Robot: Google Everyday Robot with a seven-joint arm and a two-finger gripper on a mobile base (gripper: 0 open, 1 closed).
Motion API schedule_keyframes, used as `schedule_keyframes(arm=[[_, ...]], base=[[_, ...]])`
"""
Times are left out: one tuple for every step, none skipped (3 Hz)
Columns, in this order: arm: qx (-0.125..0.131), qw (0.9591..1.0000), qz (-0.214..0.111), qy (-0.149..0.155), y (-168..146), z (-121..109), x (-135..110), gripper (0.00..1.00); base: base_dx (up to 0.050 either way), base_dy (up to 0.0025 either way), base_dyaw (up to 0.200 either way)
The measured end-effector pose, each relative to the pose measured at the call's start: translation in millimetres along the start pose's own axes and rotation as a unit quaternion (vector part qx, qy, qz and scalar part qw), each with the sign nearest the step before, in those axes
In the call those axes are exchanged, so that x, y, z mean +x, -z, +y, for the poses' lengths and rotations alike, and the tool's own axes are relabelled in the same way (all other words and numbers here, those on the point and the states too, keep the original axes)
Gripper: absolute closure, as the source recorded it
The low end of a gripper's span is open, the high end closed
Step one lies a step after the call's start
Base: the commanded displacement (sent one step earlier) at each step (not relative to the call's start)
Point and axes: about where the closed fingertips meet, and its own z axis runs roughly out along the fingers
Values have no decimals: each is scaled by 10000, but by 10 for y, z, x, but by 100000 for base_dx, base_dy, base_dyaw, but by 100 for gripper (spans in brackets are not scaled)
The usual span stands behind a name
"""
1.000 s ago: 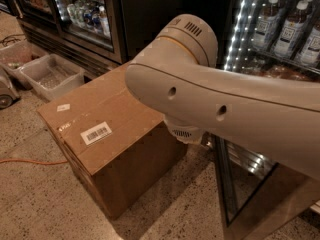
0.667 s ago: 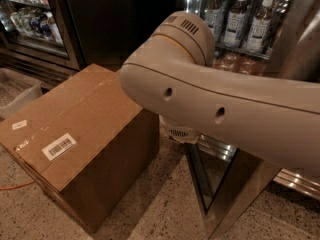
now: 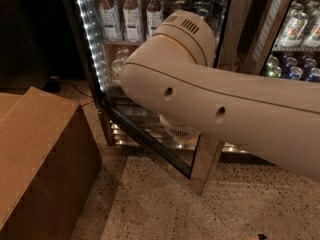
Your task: Close left fridge door
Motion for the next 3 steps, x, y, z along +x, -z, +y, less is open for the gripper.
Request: schedule_keyframes(arm=[[0,10000,-1,0,0,0,0,100],[-145,9989,-438,42,11,-18,26,100],[-408,9911,-1259,-130,-31,-114,151,100]], base=[[0,0,0],[0,0,0],[0,0,0]])
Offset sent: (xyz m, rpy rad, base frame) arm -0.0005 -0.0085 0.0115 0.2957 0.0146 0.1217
